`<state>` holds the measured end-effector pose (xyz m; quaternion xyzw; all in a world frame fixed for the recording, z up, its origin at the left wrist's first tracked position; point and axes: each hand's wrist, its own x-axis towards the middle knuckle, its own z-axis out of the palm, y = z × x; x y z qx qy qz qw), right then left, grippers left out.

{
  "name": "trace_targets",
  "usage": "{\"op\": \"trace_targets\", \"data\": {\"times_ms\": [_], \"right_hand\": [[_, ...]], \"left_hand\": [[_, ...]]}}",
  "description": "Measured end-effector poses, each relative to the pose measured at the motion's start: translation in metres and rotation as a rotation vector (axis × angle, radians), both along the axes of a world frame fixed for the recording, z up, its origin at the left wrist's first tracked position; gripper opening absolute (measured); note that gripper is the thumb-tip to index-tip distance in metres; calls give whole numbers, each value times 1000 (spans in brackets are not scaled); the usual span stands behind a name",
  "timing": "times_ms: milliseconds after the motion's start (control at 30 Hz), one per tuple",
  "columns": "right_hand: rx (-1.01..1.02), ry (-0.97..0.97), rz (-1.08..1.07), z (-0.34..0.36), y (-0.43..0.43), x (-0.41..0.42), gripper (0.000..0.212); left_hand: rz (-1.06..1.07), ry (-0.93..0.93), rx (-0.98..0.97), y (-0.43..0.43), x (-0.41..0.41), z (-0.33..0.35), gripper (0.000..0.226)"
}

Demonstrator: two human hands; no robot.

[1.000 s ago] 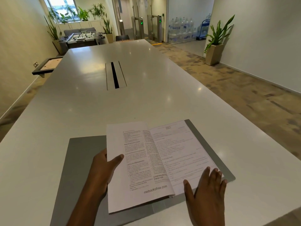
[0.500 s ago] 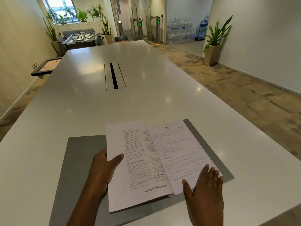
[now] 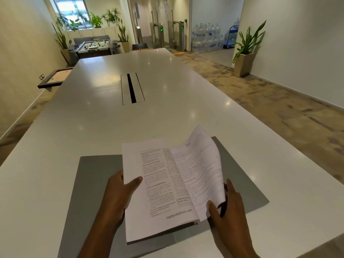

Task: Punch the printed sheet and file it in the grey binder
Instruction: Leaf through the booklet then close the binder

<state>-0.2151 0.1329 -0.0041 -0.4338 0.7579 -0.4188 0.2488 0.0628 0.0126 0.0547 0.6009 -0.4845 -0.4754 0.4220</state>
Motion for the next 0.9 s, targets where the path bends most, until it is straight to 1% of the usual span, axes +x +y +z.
{"op": "trace_targets", "data": {"times_ms": [67, 133, 233, 333, 367, 467, 533, 700, 767, 900], "right_hand": [[-130, -117, 14, 13, -2, -4, 81], [-171, -174, -22, 26, -11, -15, 73], [-119, -266, -125, 38, -29, -35, 66], [-88, -299, -121, 46, -38, -49, 60], [-97, -293, -113, 49, -39, -54, 53], [-123, -180, -144, 49, -39, -69, 27], [-122, -99, -191, 45, -38, -78, 19], [-118, 54, -250, 42, -35, -86, 11], [-117, 143, -264, 43, -35, -85, 9], [-153, 360, -255, 45, -32, -75, 15]], "left_hand": [[0, 3, -1, 1, 0, 0, 33], [1, 11, 4, 2, 0, 0, 33], [-2, 10, 16, 3, 2, 0, 34], [-8, 0, 17, 4, 4, 0, 33], [-7, -3, 18, 4, 4, 1, 33], [-8, -2, 16, 3, 3, 2, 32], [-5, -1, 13, 3, 3, 4, 32], [6, -18, 18, 2, 2, 4, 32], [7, -9, 23, 3, 0, 5, 31], [8, -16, 17, 4, 1, 7, 32]]}}
